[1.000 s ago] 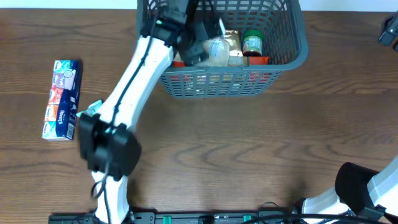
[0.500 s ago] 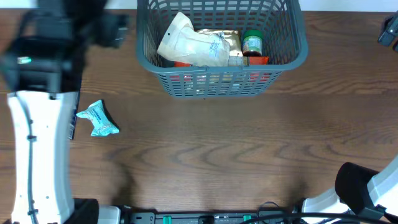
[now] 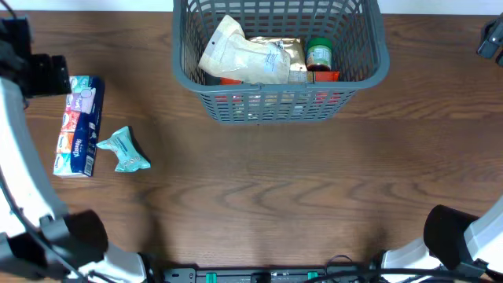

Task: Pack container
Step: 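Move left gripper to the tissue-pack bundle and grasp it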

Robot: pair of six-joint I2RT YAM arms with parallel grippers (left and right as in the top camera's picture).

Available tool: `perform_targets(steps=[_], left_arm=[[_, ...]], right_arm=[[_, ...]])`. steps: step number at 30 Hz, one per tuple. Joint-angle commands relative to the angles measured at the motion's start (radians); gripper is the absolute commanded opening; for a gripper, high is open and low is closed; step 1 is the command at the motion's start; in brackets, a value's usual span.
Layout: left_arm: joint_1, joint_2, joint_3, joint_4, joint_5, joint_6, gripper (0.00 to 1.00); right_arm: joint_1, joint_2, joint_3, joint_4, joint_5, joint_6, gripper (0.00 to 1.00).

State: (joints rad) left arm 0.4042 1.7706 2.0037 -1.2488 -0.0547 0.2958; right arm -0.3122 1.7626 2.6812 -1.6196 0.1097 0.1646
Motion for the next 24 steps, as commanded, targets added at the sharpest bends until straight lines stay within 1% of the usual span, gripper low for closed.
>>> perform_targets(steps=[1,12,18,24], left_arm=[[0.023,0.076,-0.047,0.029,0.038,0.079,0.99],[0.023,0.28,-0.222,0.189,0.072,0.246,0.99],[0.023,0.363,-0.308,0.292,0.071,0.254,0.99],[0.023,0.437,-0.354,0.308,0.075,0.27,0.99]], right_arm=[[-0.008,-0.005,-0.001,0.006,-0.002,-0.016,0.99],[-0.008,-0.005,-0.001,0.031,-0.003,-0.011,0.99],[-0.007,-0.005,-0.001,0.034,-0.003,-0.011,0.99],[-0.007,-0.005,-0.001,0.042,-0.009,-0.004,0.99]])
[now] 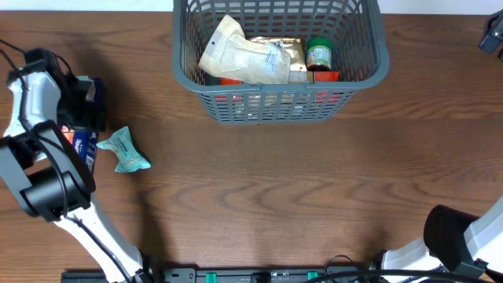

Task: Pack container
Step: 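Move left gripper to the tissue-pack bundle and grasp it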

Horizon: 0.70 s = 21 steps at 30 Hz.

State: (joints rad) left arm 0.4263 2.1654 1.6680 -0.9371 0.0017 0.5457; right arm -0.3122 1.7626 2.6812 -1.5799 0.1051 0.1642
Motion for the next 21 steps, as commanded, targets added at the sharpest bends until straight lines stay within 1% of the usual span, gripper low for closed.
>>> perform_targets(steps=[1,4,5,6,7,8,10,11,13,15,21], left_arm=[[0.001,0.051,-0.022,-0.004,0.022,0.018,0.99],[0.001,0.056,-0.023,-0.017,0.092,0.018,0.99],[0.001,0.053,-0.022,-0.02,0.116,0.018,0.92],[0.0,0.048,-0.022,-0.022,0.145,0.018,0.83],[0.0,0.042,-0.022,-0.023,0.168,0.016,0.7],[0.0,0.034,-0.021,-0.024,0.189,-0.003,0.61],[-0.002,0.014,-0.013,-0.028,0.201,-0.076,0.33],[-0.003,0.002,-0.004,-0.036,0.201,-0.116,0.22],[-0.007,-0.031,0.018,-0.058,0.201,-0.168,0.06],[-0.013,-0.078,0.039,-0.074,0.201,-0.19,0.06],[-0.051,-0.299,0.098,-0.079,0.2,-0.188,0.06]], right_arm=[[-0.007,-0.005,-0.001,0.003,-0.005,-0.004,0.99],[-0.007,-0.005,-0.001,0.003,-0.005,-0.004,0.99],[-0.007,-0.005,-0.001,0.003,-0.005,-0.004,0.99],[-0.007,-0.005,-0.001,0.002,-0.005,-0.004,0.99],[-0.007,-0.005,-0.001,0.002,-0.005,-0.004,0.99],[-0.007,-0.005,-0.001,0.002,-0.005,-0.005,0.99],[-0.007,-0.005,-0.001,0.002,-0.005,-0.005,0.99],[-0.007,-0.005,-0.001,0.001,-0.005,-0.005,0.99],[-0.007,-0.005,-0.001,0.001,-0.005,-0.005,0.99],[-0.007,-0.005,-0.001,0.001,-0.005,-0.013,0.99],[-0.007,-0.005,-0.001,-0.01,-0.005,-0.032,0.99]])
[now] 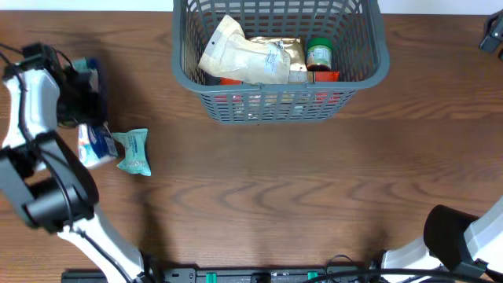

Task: Pack container
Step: 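Move left gripper to the tissue-pack bundle and grasp it, then lift the tissue bundle over the basket and drop it in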

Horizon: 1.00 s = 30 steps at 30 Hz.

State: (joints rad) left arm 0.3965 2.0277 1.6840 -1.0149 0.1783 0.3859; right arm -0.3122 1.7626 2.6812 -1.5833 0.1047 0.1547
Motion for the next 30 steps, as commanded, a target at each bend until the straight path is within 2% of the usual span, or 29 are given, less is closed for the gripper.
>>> perform_targets(steps=[1,7,11,16,18,21,25,30], left_arm=[[-0.032,-0.2,0.097,-0.001,0.024,-0.029,0.06],[-0.158,-0.383,0.23,-0.001,0.024,0.028,0.06],[-0.304,-0.428,0.332,0.022,0.023,0.16,0.06],[-0.477,-0.415,0.349,0.212,0.021,0.527,0.06],[-0.546,-0.386,0.349,0.305,0.021,0.735,0.06],[-0.602,-0.346,0.349,0.388,0.024,0.893,0.06],[-0.671,-0.266,0.349,0.482,0.024,0.948,0.06],[-0.747,-0.153,0.349,0.501,0.024,0.95,0.06]], right_arm=[[-0.007,-0.005,-0.001,-0.01,-0.004,-0.023,0.99],[-0.007,-0.005,-0.001,-0.018,-0.004,-0.022,0.99],[-0.007,-0.005,-0.001,-0.019,-0.005,-0.022,0.99],[-0.007,-0.005,-0.001,-0.03,-0.005,-0.022,0.99],[-0.007,-0.005,-0.001,-0.036,-0.009,-0.022,0.99],[-0.007,-0.005,-0.001,-0.038,-0.032,-0.022,0.99],[-0.007,-0.005,-0.001,-0.038,-0.07,-0.021,0.99],[-0.007,-0.005,-0.001,-0.038,-0.088,-0.021,0.99]])
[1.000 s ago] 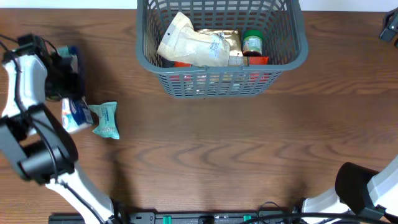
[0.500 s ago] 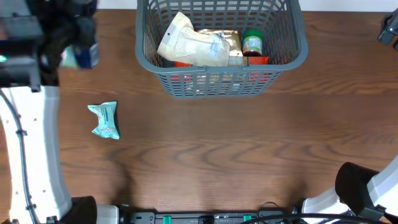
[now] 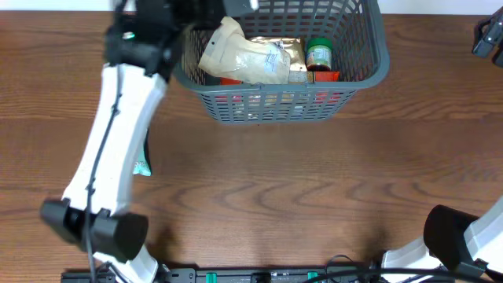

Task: Pack container
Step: 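Lift the tissue bundle over the basket and drop it in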

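The grey mesh basket (image 3: 357,75) stands at the back centre and holds a crumpled pale bag (image 3: 236,51), a green-lidded jar (image 3: 318,53) and red-edged packs. My left arm reaches from the front left up to the basket's back left corner. Its gripper (image 3: 216,8) is over the rim at the frame's top edge, shut on the tissue pack (image 3: 252,4), of which only a pale sliver shows. A teal packet (image 3: 142,166) lies on the table, mostly hidden under the left arm. My right gripper (image 3: 487,38) is a dark shape at the far right edge, its fingers unclear.
The brown wooden table (image 3: 314,189) stretches in front of the basket. The right arm's base (image 3: 452,240) sits at the front right corner. The white left arm link (image 3: 110,149) crosses the table's left side.
My left gripper has moved from the table's left side, where it was at the tissue pack, to above the basket's back left corner. The pack is gone from the table.
At first the tissue pack and teal packet lay at the left with my left gripper beside the pack's far end. Then the gripper was down on the pack. Then the pack had shifted and the packet turned. Now the pack is over the basket.
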Robot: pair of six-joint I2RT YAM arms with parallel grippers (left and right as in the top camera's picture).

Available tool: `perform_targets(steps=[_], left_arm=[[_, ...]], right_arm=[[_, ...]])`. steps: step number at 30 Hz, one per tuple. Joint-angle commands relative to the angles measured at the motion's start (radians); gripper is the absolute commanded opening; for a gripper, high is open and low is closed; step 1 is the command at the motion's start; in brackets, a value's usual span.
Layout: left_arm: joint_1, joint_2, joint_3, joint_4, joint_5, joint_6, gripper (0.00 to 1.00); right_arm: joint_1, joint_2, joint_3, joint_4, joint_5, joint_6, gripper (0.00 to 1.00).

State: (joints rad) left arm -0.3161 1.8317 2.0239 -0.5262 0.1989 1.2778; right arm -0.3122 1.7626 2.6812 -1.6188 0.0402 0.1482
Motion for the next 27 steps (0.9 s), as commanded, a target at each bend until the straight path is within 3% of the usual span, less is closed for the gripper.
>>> perform_targets(steps=[1,15,22,24,27], left_arm=[[-0.051,0.069,0.009,0.012,0.003,0.058,0.06],[-0.107,0.289,0.009,-0.077,0.0,0.034,0.06],[-0.086,0.351,0.008,-0.11,0.0,-0.039,0.26],[-0.082,0.356,0.008,-0.117,0.0,-0.08,0.49],[-0.082,0.356,0.008,-0.131,0.0,-0.091,0.65]], right_arm=[[-0.007,-0.005,-0.001,-0.002,-0.023,-0.014,0.99],[-0.007,-0.005,-0.001,-0.025,-0.023,-0.014,0.99],[-0.007,-0.005,-0.001,-0.025,-0.023,-0.014,0.99],[-0.007,-0.005,-0.001,-0.024,-0.023,-0.014,0.99],[-0.007,-0.005,-0.001,-0.023,-0.023,-0.014,0.99]])
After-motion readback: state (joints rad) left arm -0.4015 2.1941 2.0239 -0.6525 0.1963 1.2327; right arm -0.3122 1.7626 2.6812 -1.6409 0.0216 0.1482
